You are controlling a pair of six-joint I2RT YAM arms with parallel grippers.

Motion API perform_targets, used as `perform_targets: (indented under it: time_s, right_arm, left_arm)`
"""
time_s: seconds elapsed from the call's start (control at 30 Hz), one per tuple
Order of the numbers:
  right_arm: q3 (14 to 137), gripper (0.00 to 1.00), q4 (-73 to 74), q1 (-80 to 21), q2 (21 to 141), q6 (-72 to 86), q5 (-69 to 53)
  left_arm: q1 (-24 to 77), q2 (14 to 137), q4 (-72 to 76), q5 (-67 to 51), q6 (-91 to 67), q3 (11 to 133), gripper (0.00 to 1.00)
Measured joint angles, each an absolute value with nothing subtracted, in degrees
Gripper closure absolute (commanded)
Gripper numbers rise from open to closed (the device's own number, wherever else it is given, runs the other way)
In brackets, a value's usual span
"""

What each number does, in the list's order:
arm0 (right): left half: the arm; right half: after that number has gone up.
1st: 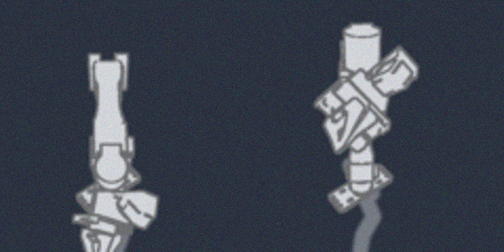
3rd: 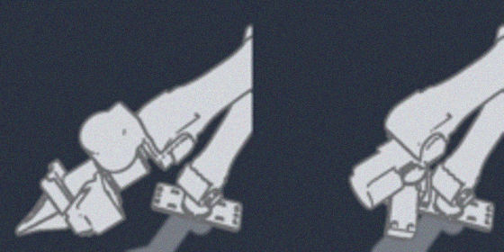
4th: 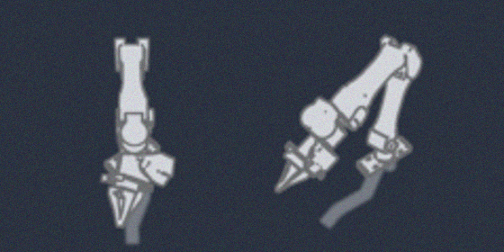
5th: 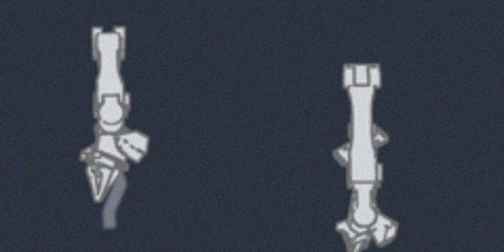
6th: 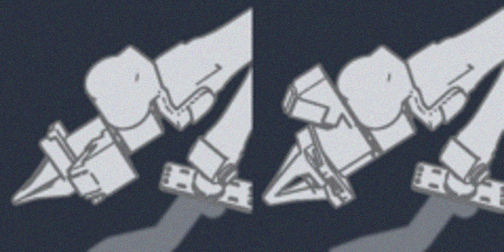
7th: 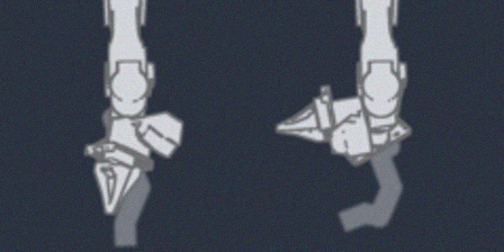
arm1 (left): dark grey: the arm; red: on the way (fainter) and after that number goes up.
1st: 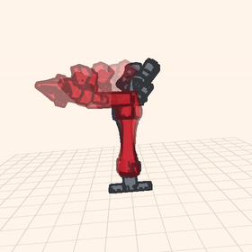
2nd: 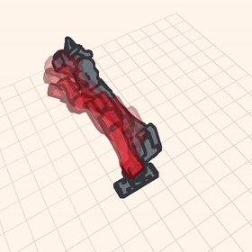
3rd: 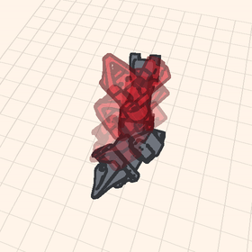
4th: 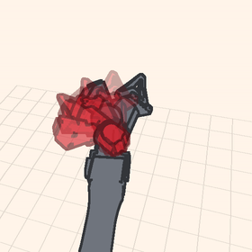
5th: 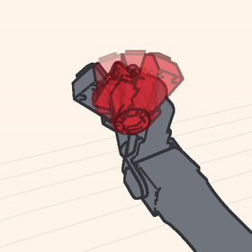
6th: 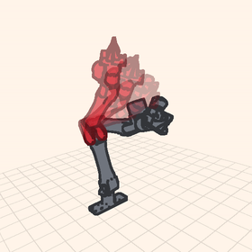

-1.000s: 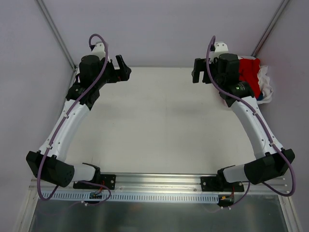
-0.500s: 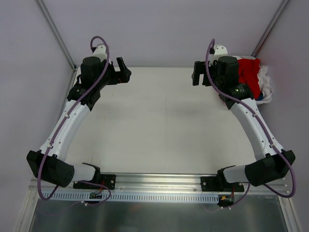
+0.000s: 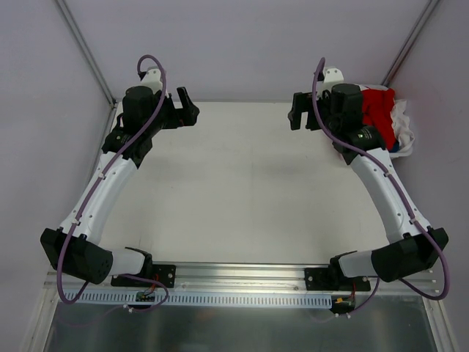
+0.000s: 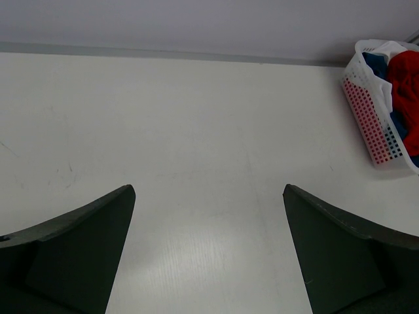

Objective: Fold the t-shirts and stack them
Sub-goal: Grab crumpled tshirt from bin with the right arm

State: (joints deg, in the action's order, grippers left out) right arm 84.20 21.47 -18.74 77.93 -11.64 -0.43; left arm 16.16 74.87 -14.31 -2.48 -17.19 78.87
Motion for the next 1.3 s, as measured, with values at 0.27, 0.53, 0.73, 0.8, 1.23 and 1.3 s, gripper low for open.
perform_targets:
  time_s: [0.27, 0.53, 0.73, 0.8, 1.23, 1.3]
  right_arm:
    - [100.2, 0.01, 26.98, -16.43, 89.91, -15.2, 7.33]
    - [111.13, 0.02, 30.04, -7.38, 105.67, -14.52, 10.37]
    - [111.66, 0.1, 31.55, -1.85, 112.4, -11.92, 10.24]
    - [111.66, 0.13, 32.03, -0.47, 113.91, -11.35, 10.04]
    - [111.66, 0.49, 32.42, 4.47, 115.37, -10.24, 8.56]
    - [111.66, 0.48, 32.42, 4.99, 115.37, -10.22, 8.56]
  left_arm:
    - [16.16, 74.43, -14.37, -2.48, -17.19, 77.82, 0.01]
    - [16.16, 73.32, -14.35, -2.24, -17.1, 76.34, 0.01]
    - [16.16, 72.9, -14.33, -1.34, -17.06, 74.98, 0.01]
    - [16.16, 72.86, -14.31, -1.19, -17.04, 74.28, 0.01]
    - [16.16, 72.6, -14.26, 0.56, -16.95, 71.92, 0.01]
    - [16.16, 72.42, -14.26, 0.64, -16.91, 71.35, 0.01]
